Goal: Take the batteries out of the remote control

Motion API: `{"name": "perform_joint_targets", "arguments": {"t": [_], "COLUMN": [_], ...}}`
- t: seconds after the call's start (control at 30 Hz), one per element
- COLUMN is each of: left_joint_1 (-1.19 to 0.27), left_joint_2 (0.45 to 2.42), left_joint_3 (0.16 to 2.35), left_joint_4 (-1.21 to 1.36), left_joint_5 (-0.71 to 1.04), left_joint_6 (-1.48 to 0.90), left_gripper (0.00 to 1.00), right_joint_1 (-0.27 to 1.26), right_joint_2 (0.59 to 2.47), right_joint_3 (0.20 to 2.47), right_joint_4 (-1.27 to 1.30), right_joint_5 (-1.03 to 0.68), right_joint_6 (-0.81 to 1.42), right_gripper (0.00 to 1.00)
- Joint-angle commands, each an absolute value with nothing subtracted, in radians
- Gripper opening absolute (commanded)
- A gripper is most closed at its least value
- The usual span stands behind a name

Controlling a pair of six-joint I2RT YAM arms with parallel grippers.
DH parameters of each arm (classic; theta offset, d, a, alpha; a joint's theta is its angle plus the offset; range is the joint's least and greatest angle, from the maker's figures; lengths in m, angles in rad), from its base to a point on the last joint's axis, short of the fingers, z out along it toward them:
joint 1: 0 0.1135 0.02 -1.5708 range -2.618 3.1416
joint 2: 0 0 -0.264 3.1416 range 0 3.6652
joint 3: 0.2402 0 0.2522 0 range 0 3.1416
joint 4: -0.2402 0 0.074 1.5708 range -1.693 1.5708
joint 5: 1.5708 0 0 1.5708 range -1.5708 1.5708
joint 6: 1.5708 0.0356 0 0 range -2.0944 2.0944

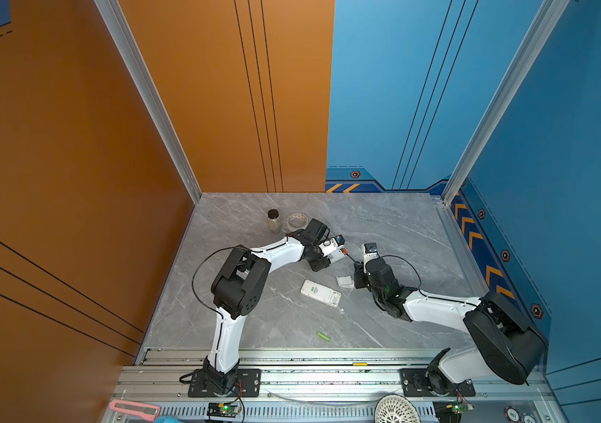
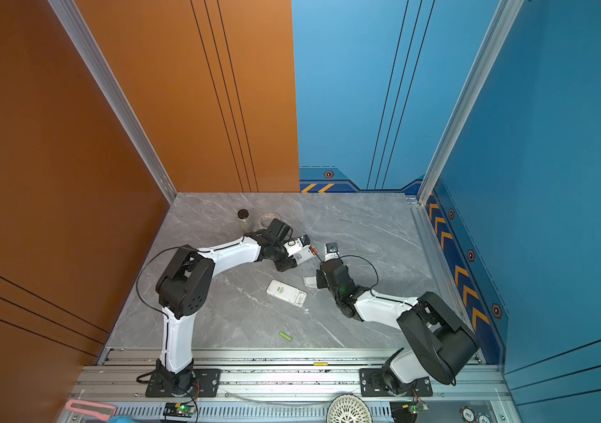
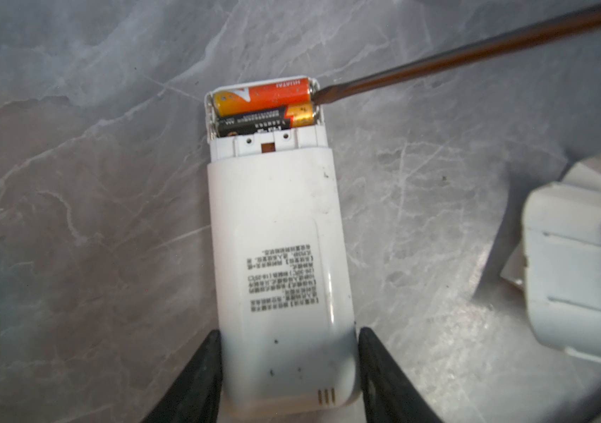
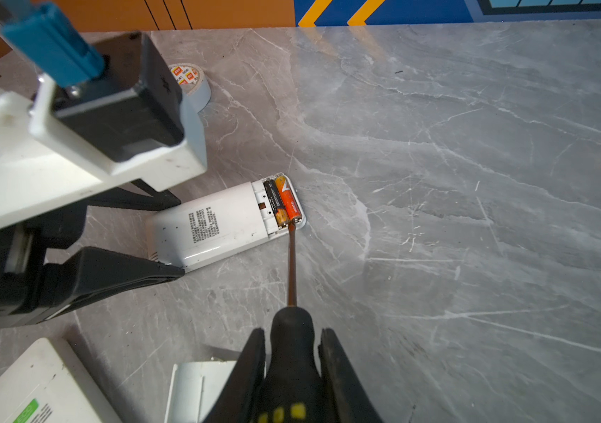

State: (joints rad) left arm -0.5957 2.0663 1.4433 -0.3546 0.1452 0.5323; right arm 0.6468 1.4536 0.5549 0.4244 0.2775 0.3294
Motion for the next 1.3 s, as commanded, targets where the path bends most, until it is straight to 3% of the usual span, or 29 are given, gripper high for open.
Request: {"name": "perform_joint_targets", "arguments": {"t": [0.0,1.27], "left_joint_1": [-0.675,-0.67], "left_joint_2": [2.105,2.123], "left_joint_3": [1.42,1.419], "left_joint_4": [-0.595,-0.595], "left_joint_5": [0.36,0.355], "left_joint_6": [0.62,0.583], "left_gripper": [0.0,0.0], "right_joint_1": [0.618,0.608], "right_joint_2": [1.426,1.398], "right_joint_3": [0.569,0.607], "right_joint_4": [0.479,0.436], "right_joint_5": [0.283,0.276], "right_joint_6": [0.319,0.313], "right_gripper": [0.0,0.0]}}
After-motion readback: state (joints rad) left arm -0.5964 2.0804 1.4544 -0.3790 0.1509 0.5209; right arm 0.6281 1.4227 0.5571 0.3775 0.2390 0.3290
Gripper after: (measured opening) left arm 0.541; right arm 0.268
